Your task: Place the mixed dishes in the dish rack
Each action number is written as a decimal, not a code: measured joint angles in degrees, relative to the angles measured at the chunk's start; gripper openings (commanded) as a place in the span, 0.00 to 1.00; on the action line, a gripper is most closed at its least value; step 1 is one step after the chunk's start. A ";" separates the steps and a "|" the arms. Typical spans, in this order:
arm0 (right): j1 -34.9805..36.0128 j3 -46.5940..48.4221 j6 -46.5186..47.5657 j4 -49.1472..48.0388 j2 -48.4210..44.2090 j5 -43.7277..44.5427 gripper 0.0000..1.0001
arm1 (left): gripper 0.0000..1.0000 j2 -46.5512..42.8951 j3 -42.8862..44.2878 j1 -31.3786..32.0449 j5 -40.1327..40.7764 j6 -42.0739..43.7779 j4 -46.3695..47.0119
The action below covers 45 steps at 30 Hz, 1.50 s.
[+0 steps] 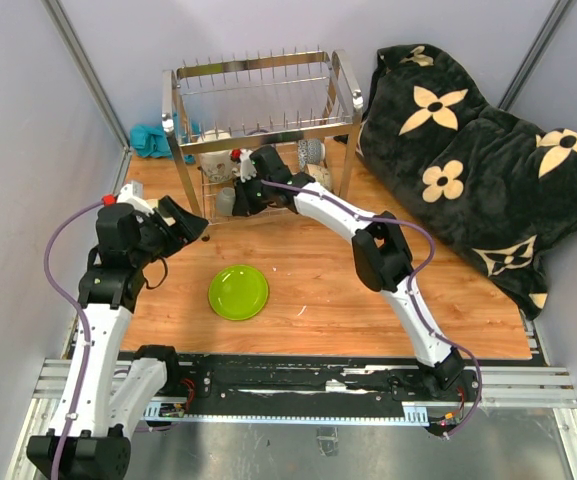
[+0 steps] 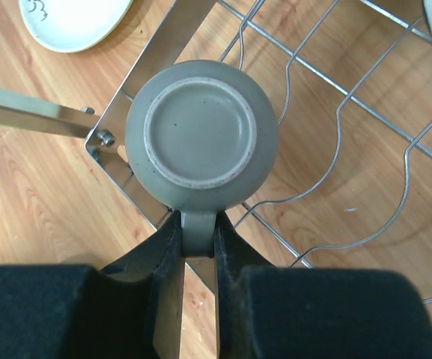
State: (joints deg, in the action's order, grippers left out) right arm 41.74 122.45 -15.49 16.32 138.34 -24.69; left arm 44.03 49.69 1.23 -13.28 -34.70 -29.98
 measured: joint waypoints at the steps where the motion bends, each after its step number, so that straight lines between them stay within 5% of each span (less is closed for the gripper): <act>1: 0.59 0.94 0.70 0.37 0.44 1.11 0.01 | 0.83 0.20 0.00 -0.42 -0.15 0.00 -0.26; 15: 3.91 14.73 6.45 6.08 7.30 15.85 0.01 | 0.83 0.37 -2.05 -1.22 -2.05 -0.39 -3.89; 34: 6.56 20.33 8.74 4.76 12.87 24.22 0.01 | 0.84 -2.16 -4.52 -1.29 -4.44 -1.05 -7.32; 45: 6.54 23.56 9.64 1.51 16.00 26.47 0.12 | 0.84 -2.14 -4.52 -1.29 -4.79 -0.13 -9.55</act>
State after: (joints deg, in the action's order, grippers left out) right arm 48.27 146.02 -5.85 17.82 154.34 1.78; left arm 41.89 45.17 -0.05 -18.06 -34.83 -39.53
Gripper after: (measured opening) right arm 0.160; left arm 0.835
